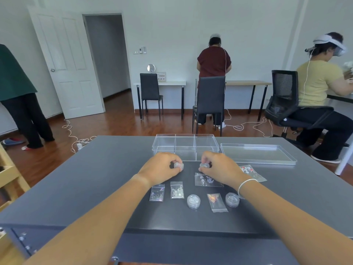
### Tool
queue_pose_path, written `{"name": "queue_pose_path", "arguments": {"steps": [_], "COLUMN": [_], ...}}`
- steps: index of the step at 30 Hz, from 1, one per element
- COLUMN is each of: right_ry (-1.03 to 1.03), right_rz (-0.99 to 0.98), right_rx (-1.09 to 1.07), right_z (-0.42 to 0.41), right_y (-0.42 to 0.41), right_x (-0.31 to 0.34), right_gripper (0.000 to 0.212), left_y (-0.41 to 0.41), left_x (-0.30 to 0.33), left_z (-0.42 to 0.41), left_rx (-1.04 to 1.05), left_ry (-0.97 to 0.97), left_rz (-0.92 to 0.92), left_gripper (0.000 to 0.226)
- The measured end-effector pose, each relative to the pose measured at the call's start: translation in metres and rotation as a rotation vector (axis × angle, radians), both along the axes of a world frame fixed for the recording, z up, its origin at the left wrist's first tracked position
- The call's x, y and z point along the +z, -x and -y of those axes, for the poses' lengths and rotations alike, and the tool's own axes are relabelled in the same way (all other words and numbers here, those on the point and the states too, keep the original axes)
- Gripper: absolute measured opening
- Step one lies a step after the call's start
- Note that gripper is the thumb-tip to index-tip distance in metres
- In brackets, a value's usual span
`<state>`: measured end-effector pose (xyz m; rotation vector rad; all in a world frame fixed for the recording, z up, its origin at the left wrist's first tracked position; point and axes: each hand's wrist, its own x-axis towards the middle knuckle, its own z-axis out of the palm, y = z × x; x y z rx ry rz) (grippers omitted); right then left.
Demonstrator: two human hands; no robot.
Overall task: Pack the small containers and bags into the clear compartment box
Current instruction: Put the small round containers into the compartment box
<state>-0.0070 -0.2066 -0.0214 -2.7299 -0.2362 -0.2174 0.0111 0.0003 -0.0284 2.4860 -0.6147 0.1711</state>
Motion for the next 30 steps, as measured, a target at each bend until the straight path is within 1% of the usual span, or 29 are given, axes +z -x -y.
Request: {"name": "queue_pose_path", "arguments": {"steps": [3, 7, 9, 11, 17, 21, 26, 28, 30], "right_ry": [0.001, -0.007, -0.009, -0.011, -0.006, -0.005, 0.005, 0.006, 0.002], "right_rz": [0.001, 0.006, 0.008, 0.007, 0.017, 0.025, 0.013, 0.031, 0.04], "right_rx": [0.0, 0.004, 0.006, 0.008, 0.027, 0.05, 0.039, 0.051, 0.055], "right_z": [0.0, 0.001, 0.001, 0.002, 0.001, -0.004, 0.006, 0.006, 0.005], "right_y": [0.0, 0.0, -0.001, -0.002, -0.003, 0.002, -0.011, -0.009, -0.008], "right_x": [0.0, -0.001, -0.002, -0.001, -0.001, 0.002, -0.004, -0.004, -0.002], "right_gripper": [0.017, 0.018, 0.018, 0.019, 0.017, 0.016, 0.016, 0.017, 0.017], "left_y": [0.001, -0.007, -0.013, -0.022, -0.042, -0.048, -0.072, -0.074, -0.077], "left_x": [0.011, 0.031, 0.042, 0.051, 0.065, 0.066, 0.059, 0.064, 0.068], "left_z": [0.003, 0.009, 0.013, 0.017, 0.026, 0.027, 0.048, 0.051, 0.052], "left_rx": [-0.014, -0.01, -0.026, -0.032, 0.06, 0.102, 0.086, 0.076, 0.068], "left_ry": [0.071, 0.118, 0.111, 0.08, -0.059, -0.144, -0.254, -0.286, -0.315], "left_rz": [0.028, 0.173, 0.22, 0.231, 0.086, 0.024, -0.123, -0.16, -0.181], "left_gripper": [0.011, 0.011, 0.011, 0.012, 0.013, 0.013, 0.009, 0.011, 0.007]}}
